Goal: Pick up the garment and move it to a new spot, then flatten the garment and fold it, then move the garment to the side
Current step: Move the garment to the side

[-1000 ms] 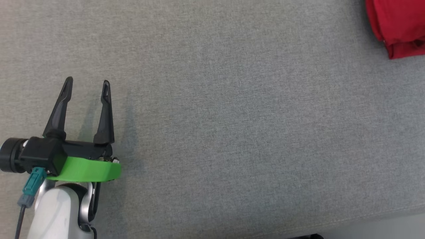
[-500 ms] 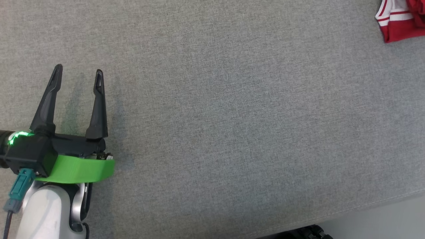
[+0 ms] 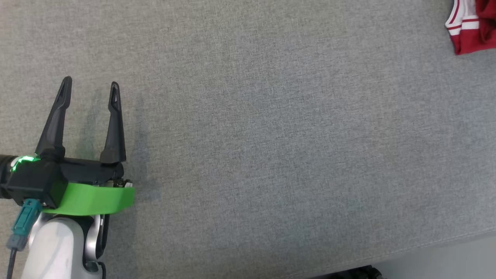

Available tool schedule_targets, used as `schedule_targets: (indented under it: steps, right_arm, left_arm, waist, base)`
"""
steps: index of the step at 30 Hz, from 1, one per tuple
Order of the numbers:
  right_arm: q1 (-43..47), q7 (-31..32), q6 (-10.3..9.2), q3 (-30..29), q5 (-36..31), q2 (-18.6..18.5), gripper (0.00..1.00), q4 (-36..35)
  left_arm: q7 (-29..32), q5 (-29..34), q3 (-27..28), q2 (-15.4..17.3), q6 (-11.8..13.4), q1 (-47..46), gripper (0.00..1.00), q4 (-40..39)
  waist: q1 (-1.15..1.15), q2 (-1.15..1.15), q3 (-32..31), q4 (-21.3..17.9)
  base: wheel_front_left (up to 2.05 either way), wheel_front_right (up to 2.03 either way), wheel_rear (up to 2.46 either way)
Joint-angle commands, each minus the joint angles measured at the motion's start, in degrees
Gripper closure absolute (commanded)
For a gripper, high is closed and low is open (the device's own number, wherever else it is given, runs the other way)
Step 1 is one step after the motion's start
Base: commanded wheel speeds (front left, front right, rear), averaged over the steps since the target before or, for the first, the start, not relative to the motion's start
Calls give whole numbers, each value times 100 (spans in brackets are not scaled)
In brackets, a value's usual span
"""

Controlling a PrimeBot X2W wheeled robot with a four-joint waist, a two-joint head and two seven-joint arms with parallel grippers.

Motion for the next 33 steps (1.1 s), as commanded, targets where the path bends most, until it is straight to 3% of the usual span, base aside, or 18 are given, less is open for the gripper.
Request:
schedule_targets:
  steps: [1,7,14,27,33]
  right_arm:
    - [-54,-142,-16,-50,12,75,0,52]
    - [156,-794,-16,-392,151,510,0,157]
    - [832,-953,-15,-979,418,1168,0,-521]
    - [3550,-957,-15,-2854,-254,2316,0,-2449]
    - [4889,-956,-15,-3424,-618,2883,0,-3050]
  left_arm:
    - [-60,-54,0,-11,32,40,0,64]
    - [-249,-195,-3,-126,64,192,0,432]
    - [-420,-366,152,-193,154,550,0,812]
    - [-519,-535,194,-252,187,1022,0,1206]
    - [-561,-605,158,-297,163,1124,0,1448]
  waist:
    - [-1,0,-138,8]
    - [-1,0,-687,98]
    - [-1,0,-1418,220]
    - [-1,0,-2292,595]
    - [-1,0,-2581,721]
  base:
    - [0,0,0]
    - [0,0,0]
    - [0,0,0]
    - [0,0,0]
    - [0,0,0]
